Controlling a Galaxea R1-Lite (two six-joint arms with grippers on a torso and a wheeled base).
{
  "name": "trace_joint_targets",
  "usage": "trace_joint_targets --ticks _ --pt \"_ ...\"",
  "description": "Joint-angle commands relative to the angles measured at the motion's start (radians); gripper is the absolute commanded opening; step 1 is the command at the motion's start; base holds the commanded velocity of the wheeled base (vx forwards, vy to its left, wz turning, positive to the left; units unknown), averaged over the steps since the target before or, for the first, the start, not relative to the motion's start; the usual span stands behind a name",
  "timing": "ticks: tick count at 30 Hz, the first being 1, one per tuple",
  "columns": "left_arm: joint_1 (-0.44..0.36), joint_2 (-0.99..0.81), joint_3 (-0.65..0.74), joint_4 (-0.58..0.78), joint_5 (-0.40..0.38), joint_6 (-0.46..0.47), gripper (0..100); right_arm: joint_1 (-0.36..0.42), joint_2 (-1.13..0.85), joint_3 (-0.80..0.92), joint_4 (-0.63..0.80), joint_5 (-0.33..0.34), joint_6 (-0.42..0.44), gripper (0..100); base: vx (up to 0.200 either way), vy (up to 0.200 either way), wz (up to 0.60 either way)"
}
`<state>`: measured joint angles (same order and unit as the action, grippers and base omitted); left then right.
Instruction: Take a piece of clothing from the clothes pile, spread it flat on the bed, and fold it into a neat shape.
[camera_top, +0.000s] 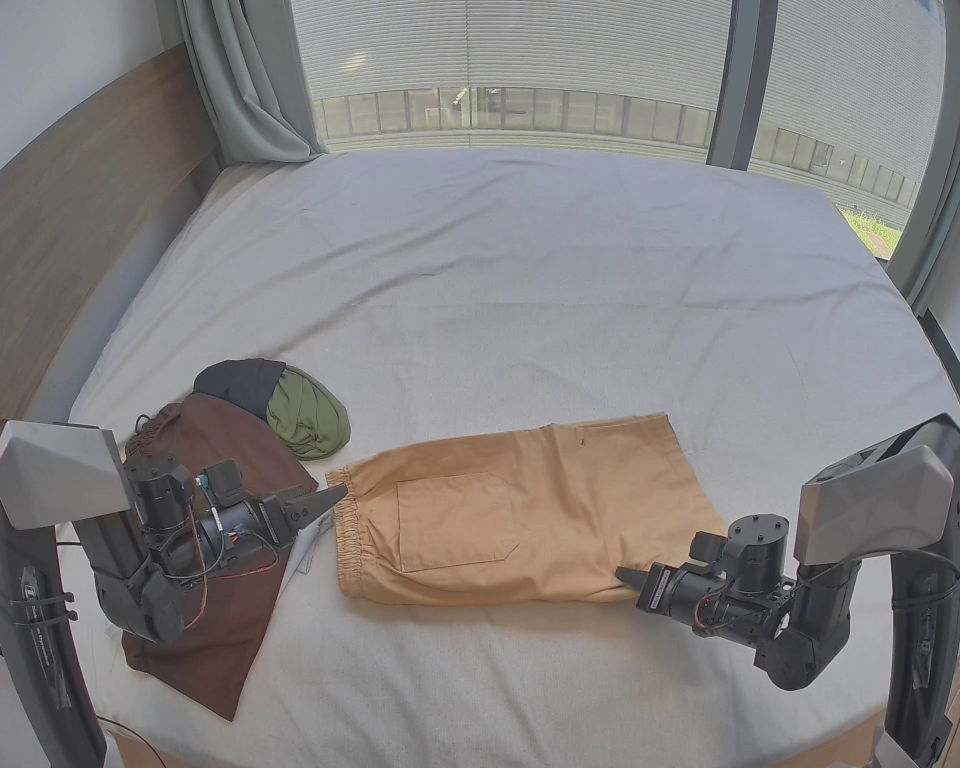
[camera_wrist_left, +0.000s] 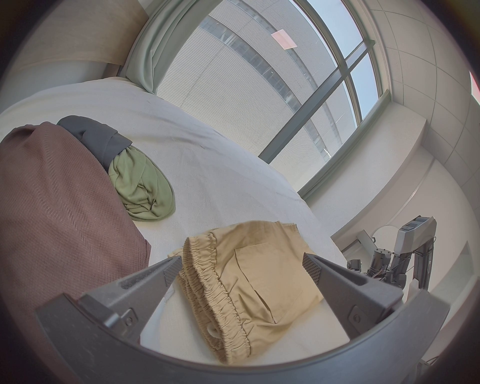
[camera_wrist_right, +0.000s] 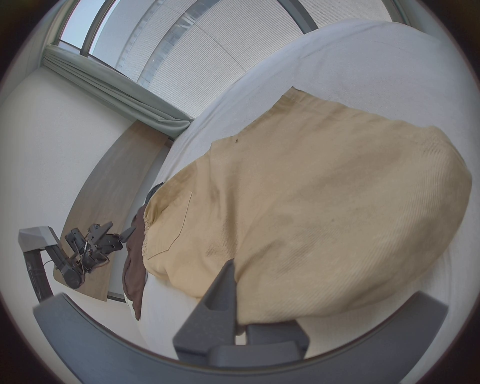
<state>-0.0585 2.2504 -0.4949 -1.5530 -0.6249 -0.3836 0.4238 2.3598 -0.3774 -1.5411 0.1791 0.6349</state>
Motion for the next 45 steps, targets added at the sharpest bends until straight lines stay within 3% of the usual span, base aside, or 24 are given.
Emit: trace_joint_targets --ticks 1,7,29,30,38,45 --pt "-0.001 -0.002 0.012 -0.001 -0.004 0.006 100 0.010 -0.014 0.049 0.001 -0.012 -0.004 0 0.000 0.000 0.00" --pt "-0.003 0.005 0.019 -0.001 -0.004 0.048 100 0.027 -0.014 0.094 0.001 -0.024 -0.006 0 0.000 0.000 0.00" --pt "-0.006 -0.009 0.021 -0.001 -0.006 0.038 100 0.024 -0.010 0.121 0.001 -0.020 -0.040 0 0.000 0.000 0.00" --pt "-0.006 -0.011 0.024 0.001 -0.006 0.040 100 0.026 -0.010 0.121 0.001 -0.020 -0.040 100 0.000 0.000 0.00" --pt "-0.006 -0.009 0.024 -0.001 -0.007 0.038 100 0.032 -0.047 0.183 0.001 -0.006 -0.046 100 0.000 0.000 0.00" --pt "-0.007 -0.011 0.029 0.001 -0.006 0.040 100 0.069 -0.152 0.278 0.001 0.100 -0.077 100 0.000 0.000 0.00"
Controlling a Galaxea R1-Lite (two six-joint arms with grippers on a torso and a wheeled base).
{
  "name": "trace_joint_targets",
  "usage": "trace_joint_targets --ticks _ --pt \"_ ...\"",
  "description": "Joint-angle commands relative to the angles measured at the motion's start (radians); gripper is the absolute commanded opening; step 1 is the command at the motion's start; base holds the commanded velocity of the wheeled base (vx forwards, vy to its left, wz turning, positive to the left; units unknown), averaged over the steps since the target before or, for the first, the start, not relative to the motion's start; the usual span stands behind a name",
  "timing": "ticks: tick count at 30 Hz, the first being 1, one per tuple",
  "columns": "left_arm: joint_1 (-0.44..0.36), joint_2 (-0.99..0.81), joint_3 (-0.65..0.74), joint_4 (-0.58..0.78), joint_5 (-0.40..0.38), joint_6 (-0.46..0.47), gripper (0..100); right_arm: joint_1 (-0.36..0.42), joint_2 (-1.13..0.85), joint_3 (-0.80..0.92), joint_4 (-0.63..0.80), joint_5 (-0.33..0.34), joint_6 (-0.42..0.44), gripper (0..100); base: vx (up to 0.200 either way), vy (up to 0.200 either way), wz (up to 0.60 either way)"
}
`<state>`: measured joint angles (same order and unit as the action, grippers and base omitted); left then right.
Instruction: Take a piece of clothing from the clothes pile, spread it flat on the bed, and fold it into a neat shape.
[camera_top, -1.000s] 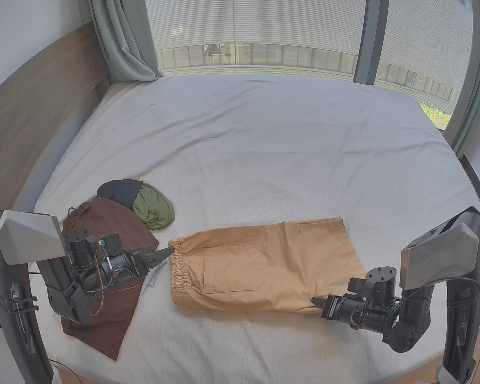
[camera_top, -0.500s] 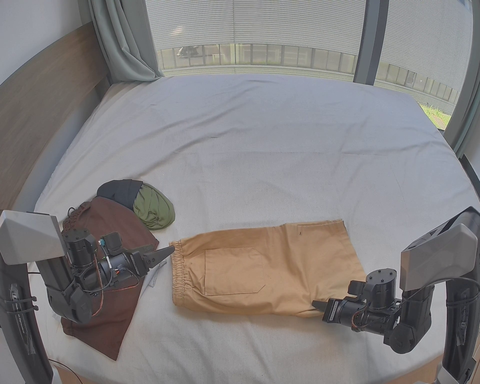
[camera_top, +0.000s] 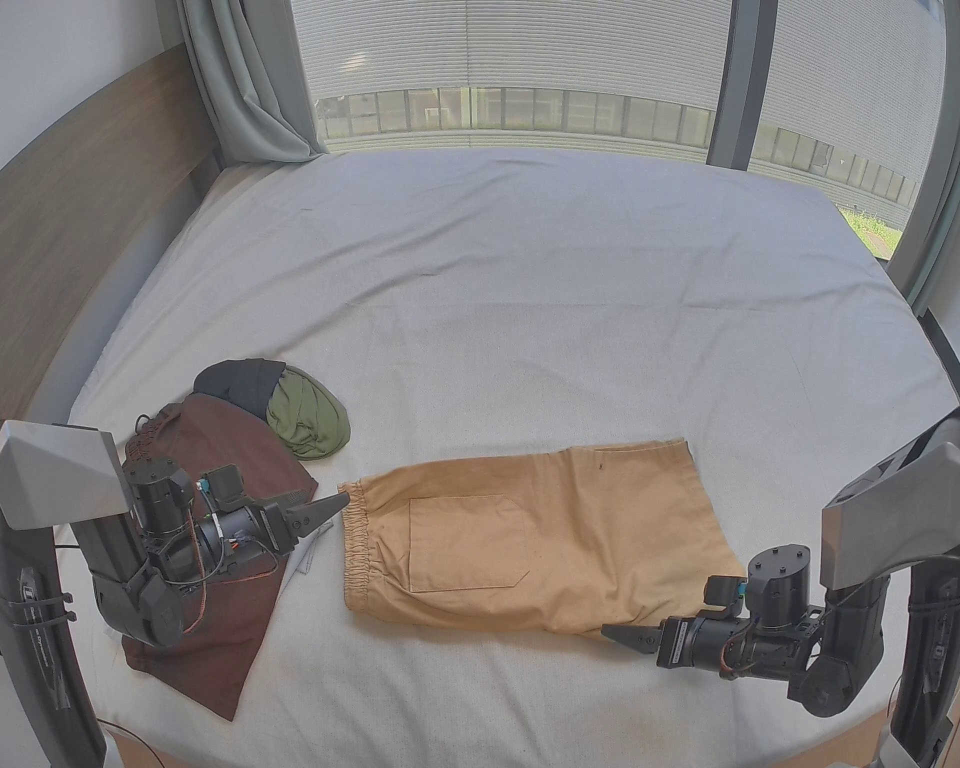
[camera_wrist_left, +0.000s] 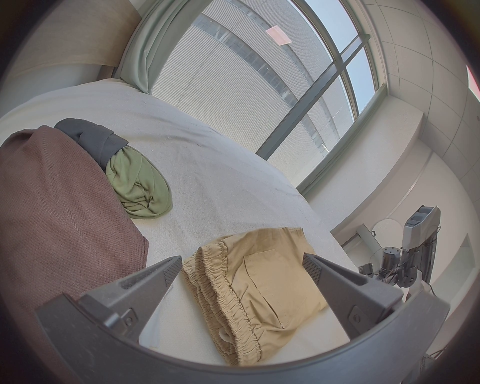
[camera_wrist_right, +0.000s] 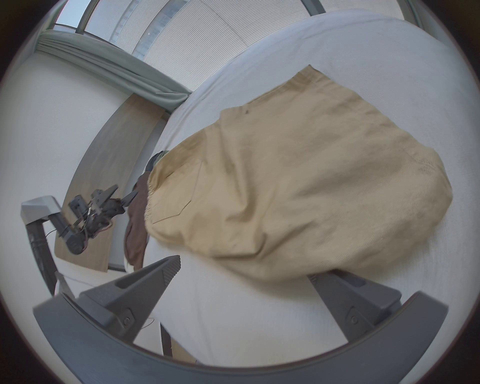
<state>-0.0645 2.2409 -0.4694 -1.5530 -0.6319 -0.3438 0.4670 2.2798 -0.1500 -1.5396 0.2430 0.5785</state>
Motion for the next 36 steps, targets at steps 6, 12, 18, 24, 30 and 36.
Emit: trace_joint_targets --ticks 6,12,18,24,30,36 --pt "-0.006 -0.001 0.006 0.001 0.001 -0.003 100 0.028 -0.158 0.083 0.001 0.082 -0.052 100 0.000 0.000 0.00" --pt "-0.011 -0.003 0.014 -0.001 0.001 -0.003 100 0.016 -0.186 0.076 -0.001 0.105 -0.051 100 0.000 0.000 0.00" --pt "-0.012 0.003 0.014 0.001 0.001 -0.006 100 -0.047 -0.079 0.027 -0.001 0.098 -0.054 100 0.000 0.000 0.00" --pt "-0.012 0.003 0.018 0.001 0.001 -0.007 100 -0.094 0.007 -0.011 -0.001 0.096 -0.052 100 0.000 0.000 0.00" --pt "-0.012 0.003 0.018 0.001 0.001 -0.007 100 -0.126 0.044 -0.039 -0.001 0.091 -0.066 100 0.000 0.000 0.00" --pt "-0.020 0.005 0.026 0.001 0.001 -0.015 100 -0.133 0.063 -0.046 -0.002 0.091 -0.078 100 0.000 0.000 0.00"
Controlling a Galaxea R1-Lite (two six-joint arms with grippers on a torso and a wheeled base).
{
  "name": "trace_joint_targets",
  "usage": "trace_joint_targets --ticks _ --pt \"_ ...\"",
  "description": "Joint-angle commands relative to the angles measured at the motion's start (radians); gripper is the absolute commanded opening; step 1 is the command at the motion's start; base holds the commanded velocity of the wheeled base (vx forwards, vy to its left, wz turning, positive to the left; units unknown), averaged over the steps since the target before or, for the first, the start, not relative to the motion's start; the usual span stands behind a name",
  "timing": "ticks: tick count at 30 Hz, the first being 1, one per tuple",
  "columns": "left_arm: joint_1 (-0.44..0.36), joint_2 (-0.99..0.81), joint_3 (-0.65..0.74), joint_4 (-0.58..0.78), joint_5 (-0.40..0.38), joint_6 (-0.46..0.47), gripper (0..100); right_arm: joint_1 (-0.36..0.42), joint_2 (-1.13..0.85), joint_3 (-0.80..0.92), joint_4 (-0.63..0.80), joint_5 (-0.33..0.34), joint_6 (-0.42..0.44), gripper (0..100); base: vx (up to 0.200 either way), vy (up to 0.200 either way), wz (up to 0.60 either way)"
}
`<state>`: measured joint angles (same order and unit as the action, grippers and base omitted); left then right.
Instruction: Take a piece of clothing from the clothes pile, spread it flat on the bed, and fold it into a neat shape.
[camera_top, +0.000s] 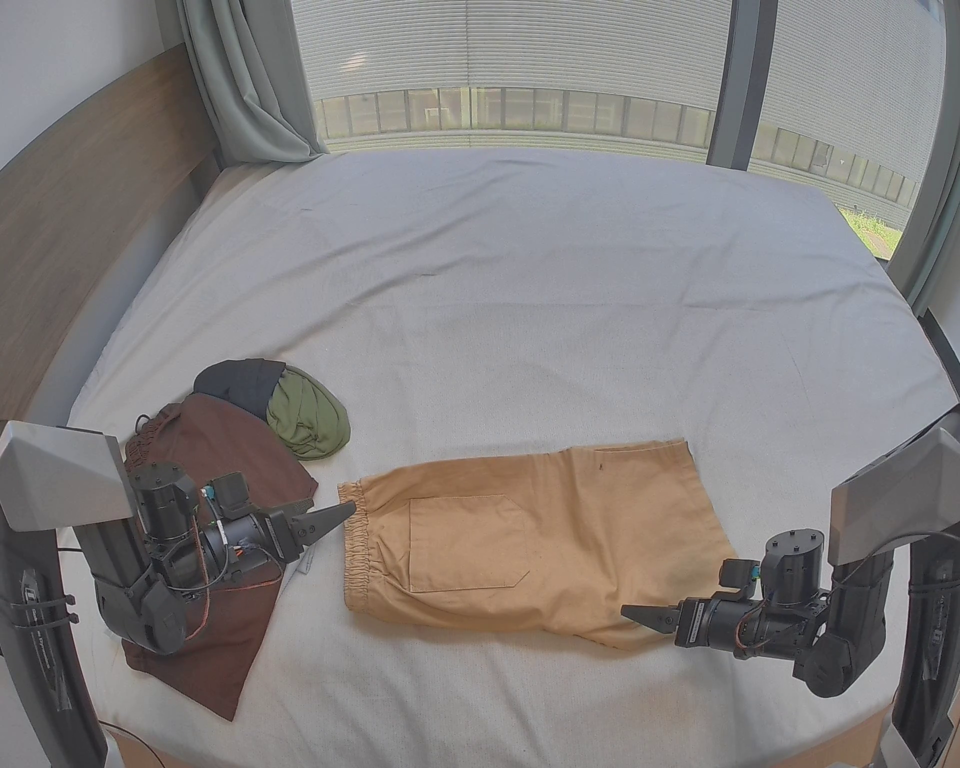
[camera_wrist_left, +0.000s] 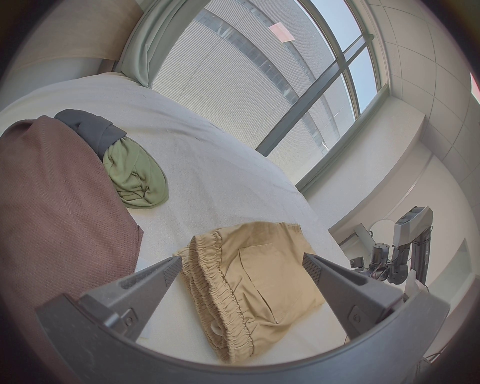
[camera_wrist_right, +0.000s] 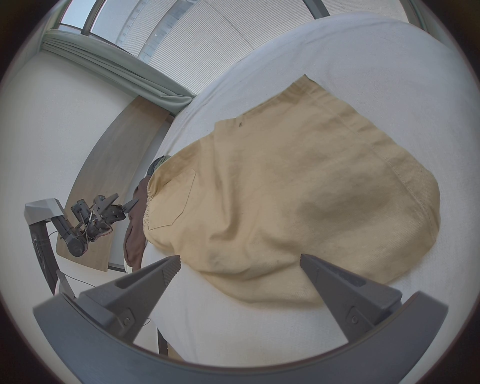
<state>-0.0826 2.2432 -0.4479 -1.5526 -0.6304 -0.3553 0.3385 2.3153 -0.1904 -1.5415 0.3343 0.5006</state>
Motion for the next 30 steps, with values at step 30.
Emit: trace_joint_targets --ticks 30 --pt "-0.043 0.122 0.005 0.000 0.001 -0.165 100 0.037 -0.212 -0.004 0.001 0.002 -0.002 100 0.000 0.000 0.00"
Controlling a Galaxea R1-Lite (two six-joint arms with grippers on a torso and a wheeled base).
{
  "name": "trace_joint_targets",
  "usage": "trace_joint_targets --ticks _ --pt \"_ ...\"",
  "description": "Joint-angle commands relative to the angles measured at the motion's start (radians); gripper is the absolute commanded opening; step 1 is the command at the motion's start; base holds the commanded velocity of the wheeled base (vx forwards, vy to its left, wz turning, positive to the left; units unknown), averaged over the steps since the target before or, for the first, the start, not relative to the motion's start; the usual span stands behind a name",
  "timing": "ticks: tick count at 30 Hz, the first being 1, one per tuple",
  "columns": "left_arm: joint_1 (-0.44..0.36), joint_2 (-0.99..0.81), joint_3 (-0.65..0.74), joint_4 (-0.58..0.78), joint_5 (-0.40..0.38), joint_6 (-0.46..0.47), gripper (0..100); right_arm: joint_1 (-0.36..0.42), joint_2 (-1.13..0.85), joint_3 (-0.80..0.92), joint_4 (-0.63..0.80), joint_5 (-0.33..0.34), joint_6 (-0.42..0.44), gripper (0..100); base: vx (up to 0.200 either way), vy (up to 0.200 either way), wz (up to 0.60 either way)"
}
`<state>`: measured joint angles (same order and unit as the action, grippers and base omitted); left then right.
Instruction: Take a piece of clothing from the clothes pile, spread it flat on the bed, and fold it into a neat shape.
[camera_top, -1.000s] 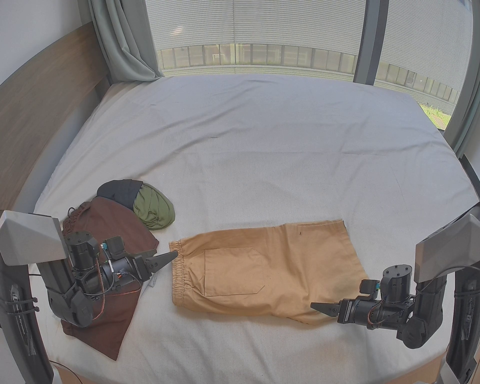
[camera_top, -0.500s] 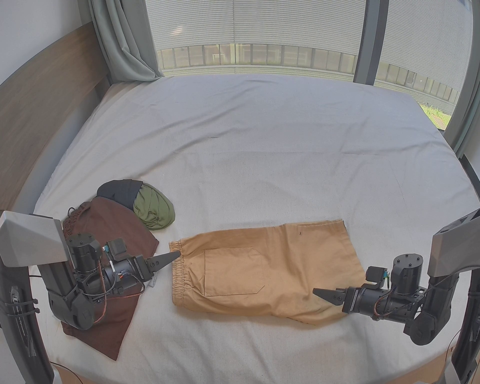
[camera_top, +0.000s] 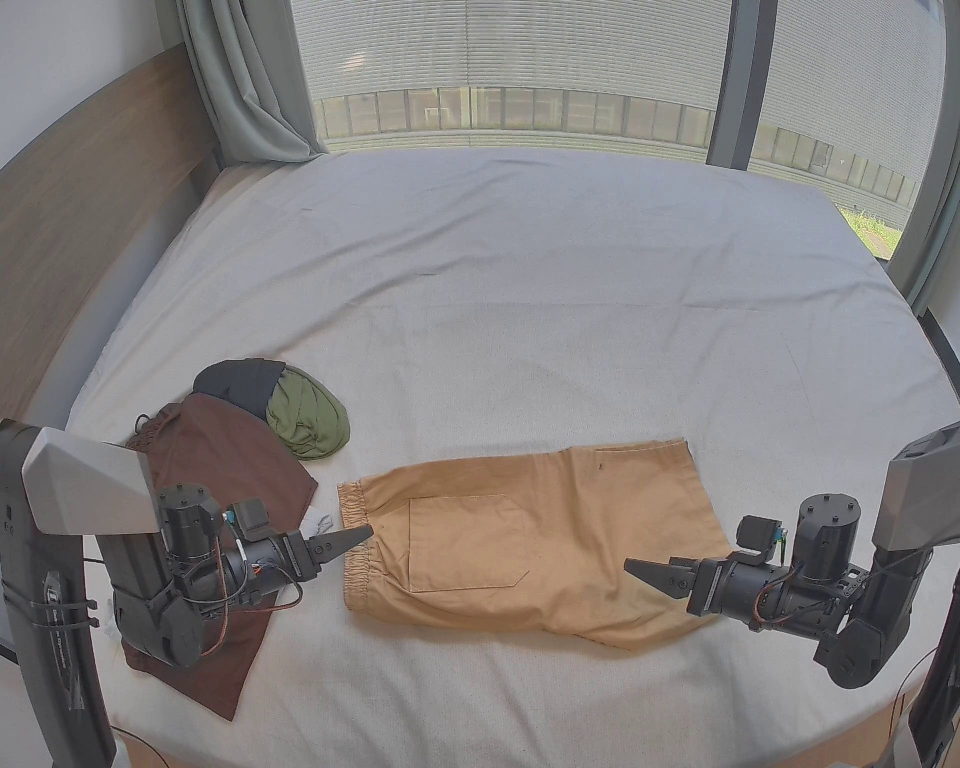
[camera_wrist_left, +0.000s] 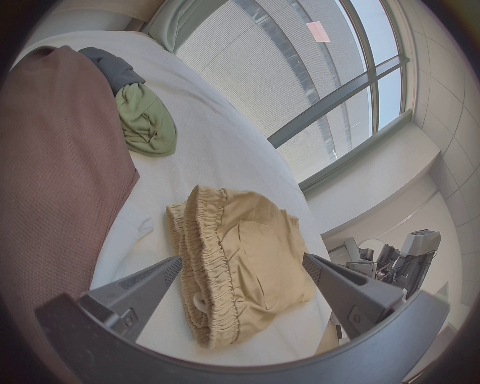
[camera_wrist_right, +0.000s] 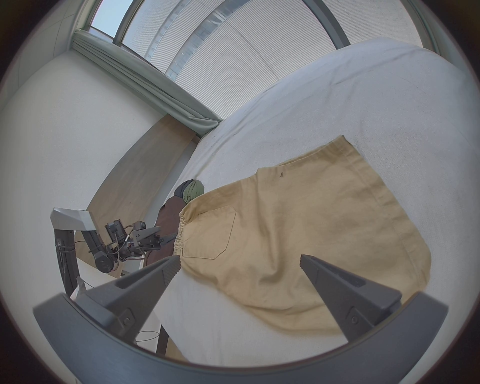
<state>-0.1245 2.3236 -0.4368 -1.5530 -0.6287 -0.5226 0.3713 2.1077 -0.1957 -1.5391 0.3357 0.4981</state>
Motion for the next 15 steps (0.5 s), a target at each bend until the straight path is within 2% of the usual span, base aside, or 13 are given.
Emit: trace_joint_targets --ticks 1,7,15 --pt "-0.012 0.062 -0.008 -0.001 0.006 0.006 100 0.008 -0.003 0.001 -0.001 0.000 0.000 100 0.000 0.000 0.00" --pt "-0.021 0.125 -0.023 -0.001 0.015 0.050 100 0.009 -0.003 0.001 -0.001 0.000 0.000 100 0.000 0.000 0.00" --pt "-0.038 0.152 -0.037 -0.001 0.017 0.049 100 0.029 0.005 0.002 -0.001 -0.001 0.002 100 0.000 0.000 0.00"
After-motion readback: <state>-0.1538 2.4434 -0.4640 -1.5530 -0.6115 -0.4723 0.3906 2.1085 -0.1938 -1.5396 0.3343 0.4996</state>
